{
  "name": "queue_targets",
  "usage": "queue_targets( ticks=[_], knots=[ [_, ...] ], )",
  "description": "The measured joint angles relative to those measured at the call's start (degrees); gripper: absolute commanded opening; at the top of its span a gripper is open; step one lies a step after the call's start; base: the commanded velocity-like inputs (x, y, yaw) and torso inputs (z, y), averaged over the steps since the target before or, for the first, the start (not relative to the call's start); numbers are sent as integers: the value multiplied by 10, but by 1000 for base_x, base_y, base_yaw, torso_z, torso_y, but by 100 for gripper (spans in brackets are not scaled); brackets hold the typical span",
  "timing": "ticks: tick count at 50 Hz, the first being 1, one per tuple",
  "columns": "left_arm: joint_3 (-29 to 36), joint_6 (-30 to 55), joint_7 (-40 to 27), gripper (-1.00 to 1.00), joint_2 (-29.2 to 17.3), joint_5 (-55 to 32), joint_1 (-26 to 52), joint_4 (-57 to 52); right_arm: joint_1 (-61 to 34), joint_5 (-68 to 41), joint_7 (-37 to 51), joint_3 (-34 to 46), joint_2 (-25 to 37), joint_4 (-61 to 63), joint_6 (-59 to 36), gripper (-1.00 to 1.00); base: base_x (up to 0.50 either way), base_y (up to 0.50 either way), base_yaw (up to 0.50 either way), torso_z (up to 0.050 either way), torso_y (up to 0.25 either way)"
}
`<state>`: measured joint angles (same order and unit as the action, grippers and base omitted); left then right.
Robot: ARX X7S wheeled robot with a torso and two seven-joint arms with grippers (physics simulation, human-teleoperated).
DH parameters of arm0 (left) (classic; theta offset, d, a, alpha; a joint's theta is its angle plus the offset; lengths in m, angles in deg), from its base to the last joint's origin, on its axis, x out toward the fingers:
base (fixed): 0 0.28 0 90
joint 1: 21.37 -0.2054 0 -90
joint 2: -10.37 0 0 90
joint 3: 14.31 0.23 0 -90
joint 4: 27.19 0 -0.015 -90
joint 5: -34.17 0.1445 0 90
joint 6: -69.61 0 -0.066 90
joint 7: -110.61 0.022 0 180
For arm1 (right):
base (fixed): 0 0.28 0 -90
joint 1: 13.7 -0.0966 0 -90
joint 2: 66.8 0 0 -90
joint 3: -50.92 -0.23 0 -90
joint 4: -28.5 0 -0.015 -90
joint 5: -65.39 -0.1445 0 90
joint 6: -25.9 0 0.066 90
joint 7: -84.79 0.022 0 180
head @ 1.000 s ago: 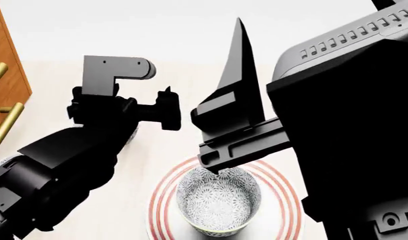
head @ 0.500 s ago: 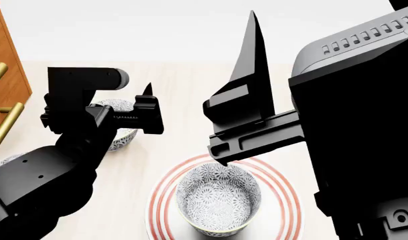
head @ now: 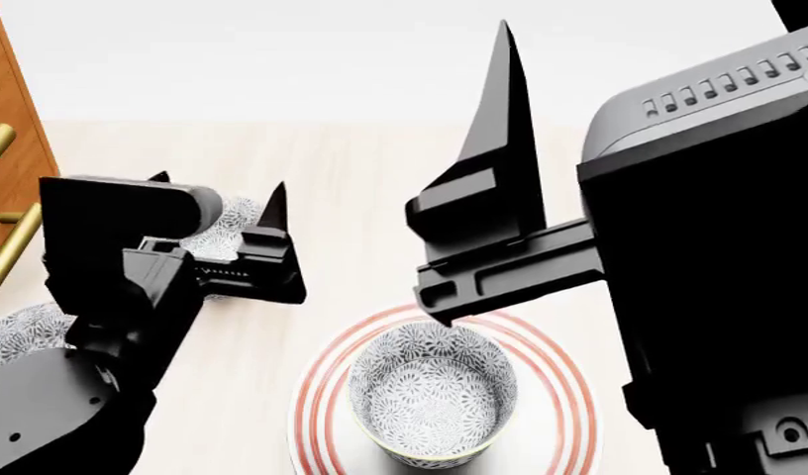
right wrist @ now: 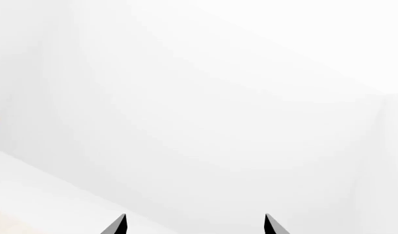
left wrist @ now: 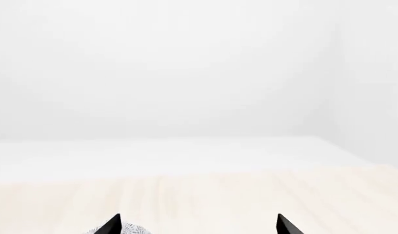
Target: Put the bowl at the front on the plate.
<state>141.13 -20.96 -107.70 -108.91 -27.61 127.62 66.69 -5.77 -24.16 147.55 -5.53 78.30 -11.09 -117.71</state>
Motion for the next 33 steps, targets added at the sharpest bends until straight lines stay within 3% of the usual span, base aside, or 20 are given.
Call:
queue_targets(
  ticks=[33],
  knots=[
    [-16, -32, -67, 100, -106, 16, -31, -238, 40, 35, -20, 2, 1, 4, 20, 100, 0, 0, 0, 0, 0]
  ],
)
